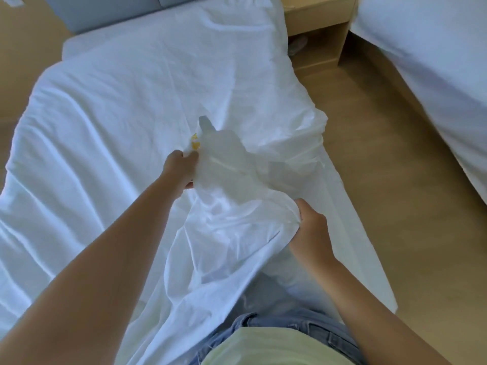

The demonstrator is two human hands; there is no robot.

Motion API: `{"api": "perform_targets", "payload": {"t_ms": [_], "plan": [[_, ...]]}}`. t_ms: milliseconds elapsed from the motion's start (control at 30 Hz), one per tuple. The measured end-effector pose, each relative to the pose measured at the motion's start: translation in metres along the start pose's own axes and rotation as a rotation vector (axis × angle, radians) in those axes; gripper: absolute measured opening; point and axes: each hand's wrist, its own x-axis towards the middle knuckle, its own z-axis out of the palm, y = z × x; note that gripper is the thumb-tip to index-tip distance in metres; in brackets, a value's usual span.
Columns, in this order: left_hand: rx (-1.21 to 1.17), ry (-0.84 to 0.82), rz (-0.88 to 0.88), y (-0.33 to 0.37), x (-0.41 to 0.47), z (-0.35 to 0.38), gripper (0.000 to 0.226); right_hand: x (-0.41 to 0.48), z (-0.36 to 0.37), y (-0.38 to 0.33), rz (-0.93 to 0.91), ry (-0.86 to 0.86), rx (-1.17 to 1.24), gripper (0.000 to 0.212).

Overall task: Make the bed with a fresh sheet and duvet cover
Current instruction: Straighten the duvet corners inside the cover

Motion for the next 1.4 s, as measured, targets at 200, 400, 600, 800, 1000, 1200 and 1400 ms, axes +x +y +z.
{"api": "perform_targets", "payload": {"t_ms": [200,400,600,800,1000,1200,1400], "plan": [[0.353,-0.138,0.26,-0.031,-0.08,0.012,0.042,0.017,0.021,-0.022,-0.052,-0.085,-0.264,0.022],[0.394,-0.348,0.277,-0.045,-0.144,0.04,0.078,0.025,0.026,-0.052,-0.145,-0.256,-0.299,0.019],[0.224,-0.043,0.368,-0.038,-0.135,0.025,0.012,0.031,0.033,-0.058,-0.087,-0.206,-0.163,0.027],[0.082,-0.37,0.316,-0.031,-0.145,0.018,0.01,0.038,0.033,-0.041,-0.053,-0.017,-0.209,0.032],[0.827,-0.011,0.39,-0.041,-0.113,0.017,0.02,0.015,0.023,-0.049,0.251,-0.407,0.339,0.024],[0.622,-0.17,0.449,-0.034,-0.123,0.032,0.012,0.014,0.016,-0.038,0.2,-0.326,-0.143,0.025],[0.056,-0.353,0.346,-0.033,-0.147,0.038,0.02,0.032,0.015,-0.037,-0.024,0.044,-0.295,0.009]]}}
